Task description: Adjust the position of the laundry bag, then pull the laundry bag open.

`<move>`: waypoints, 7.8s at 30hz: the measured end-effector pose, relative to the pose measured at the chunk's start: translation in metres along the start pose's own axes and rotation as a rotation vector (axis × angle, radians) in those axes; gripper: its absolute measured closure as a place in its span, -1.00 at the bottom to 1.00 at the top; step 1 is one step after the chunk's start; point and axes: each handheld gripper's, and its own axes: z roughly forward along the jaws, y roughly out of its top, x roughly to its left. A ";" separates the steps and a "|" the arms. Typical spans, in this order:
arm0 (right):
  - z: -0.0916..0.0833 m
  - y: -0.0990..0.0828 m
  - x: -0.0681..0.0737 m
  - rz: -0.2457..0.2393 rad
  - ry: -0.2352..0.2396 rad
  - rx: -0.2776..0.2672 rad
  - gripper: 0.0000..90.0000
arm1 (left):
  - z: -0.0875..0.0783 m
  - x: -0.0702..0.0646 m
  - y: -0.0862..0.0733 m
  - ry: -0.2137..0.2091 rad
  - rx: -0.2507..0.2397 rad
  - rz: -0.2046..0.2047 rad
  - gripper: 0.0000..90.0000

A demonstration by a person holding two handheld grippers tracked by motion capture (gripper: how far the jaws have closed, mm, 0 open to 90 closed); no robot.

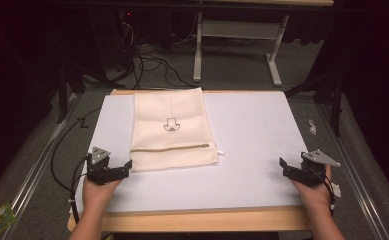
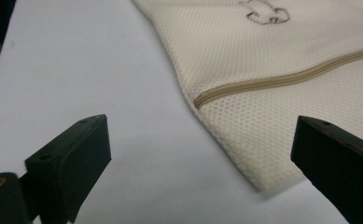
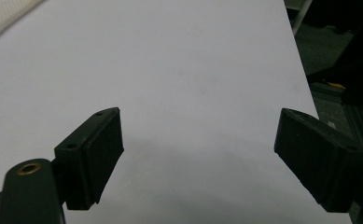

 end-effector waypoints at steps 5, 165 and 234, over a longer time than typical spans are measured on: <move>-0.005 0.001 0.001 0.006 0.003 -0.007 -0.65 | -0.010 -0.005 0.003 -0.016 -0.026 0.005 -0.80; -0.018 0.006 0.076 -0.091 0.347 0.077 0.88 | 0.061 -0.266 0.034 -0.581 0.017 0.181 0.42; -0.023 0.009 0.091 -0.103 0.369 0.060 0.91 | 0.084 -0.303 0.042 -0.638 0.051 0.074 0.95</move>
